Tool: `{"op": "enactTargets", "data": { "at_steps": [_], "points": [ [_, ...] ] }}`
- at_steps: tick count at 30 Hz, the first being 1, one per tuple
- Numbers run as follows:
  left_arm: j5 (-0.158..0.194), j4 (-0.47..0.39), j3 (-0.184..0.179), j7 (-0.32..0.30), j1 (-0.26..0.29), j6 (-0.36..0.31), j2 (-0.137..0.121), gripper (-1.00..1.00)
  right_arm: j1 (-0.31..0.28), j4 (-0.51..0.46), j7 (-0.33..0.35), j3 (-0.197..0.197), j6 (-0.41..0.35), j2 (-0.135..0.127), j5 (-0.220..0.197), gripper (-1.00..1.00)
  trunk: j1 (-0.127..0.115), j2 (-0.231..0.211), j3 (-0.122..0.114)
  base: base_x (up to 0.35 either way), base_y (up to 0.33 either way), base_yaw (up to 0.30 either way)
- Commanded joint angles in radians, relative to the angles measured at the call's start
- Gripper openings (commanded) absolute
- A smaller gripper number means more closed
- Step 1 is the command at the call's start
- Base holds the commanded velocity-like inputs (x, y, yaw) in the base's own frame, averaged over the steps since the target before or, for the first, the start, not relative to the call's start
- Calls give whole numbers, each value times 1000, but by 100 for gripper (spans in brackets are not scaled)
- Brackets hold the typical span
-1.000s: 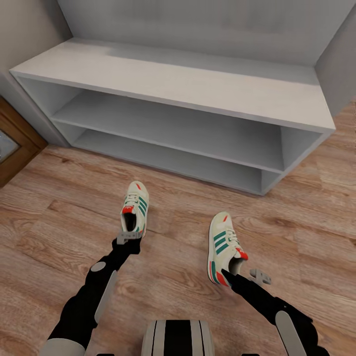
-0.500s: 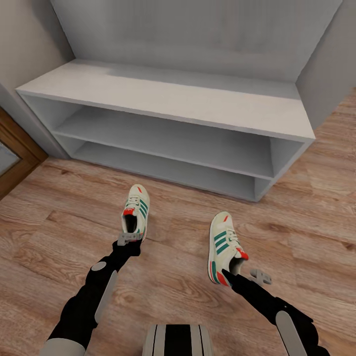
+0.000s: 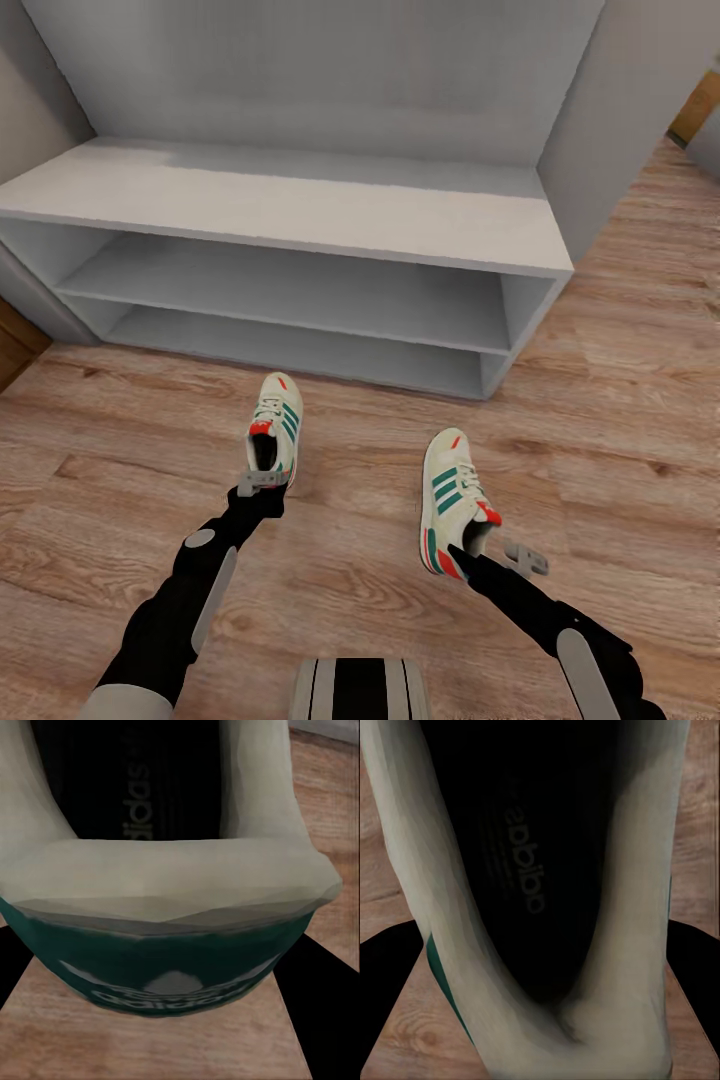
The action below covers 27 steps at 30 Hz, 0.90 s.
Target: Pick up the two gym shoes and the two sandals from the corridor floor and place them onto the hallstand (shoe rack) in the corridor, making sure they are on the rack and not on the floor. Arrange them so the two gym shoes are next to each other and the two sandals are next to each other.
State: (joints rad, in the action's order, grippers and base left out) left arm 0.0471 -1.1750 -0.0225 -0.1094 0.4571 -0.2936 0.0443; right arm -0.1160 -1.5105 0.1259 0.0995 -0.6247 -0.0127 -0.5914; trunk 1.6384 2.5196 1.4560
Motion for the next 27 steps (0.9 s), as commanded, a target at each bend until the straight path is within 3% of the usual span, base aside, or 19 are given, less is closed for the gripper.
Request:
{"op": "enactTargets", "data": {
  "at_steps": [1,17,27],
  "points": [
    [5,-2,1,-3,0,-6,0,-100,-1,0,4,2,-6,0,1,-100,0,0,-1,0,0,-225],
    [5,-2,2,-3,0,-6,0,-100,-1,0,4,6,-6,-1,1,-100,0,0,-21,0,76,-225],
    [5,-2,1,-3,0,-6,0,-100,-1,0,4,8,-6,-1,1,-100,4,3,6,0,2,-225]
  ]
}}
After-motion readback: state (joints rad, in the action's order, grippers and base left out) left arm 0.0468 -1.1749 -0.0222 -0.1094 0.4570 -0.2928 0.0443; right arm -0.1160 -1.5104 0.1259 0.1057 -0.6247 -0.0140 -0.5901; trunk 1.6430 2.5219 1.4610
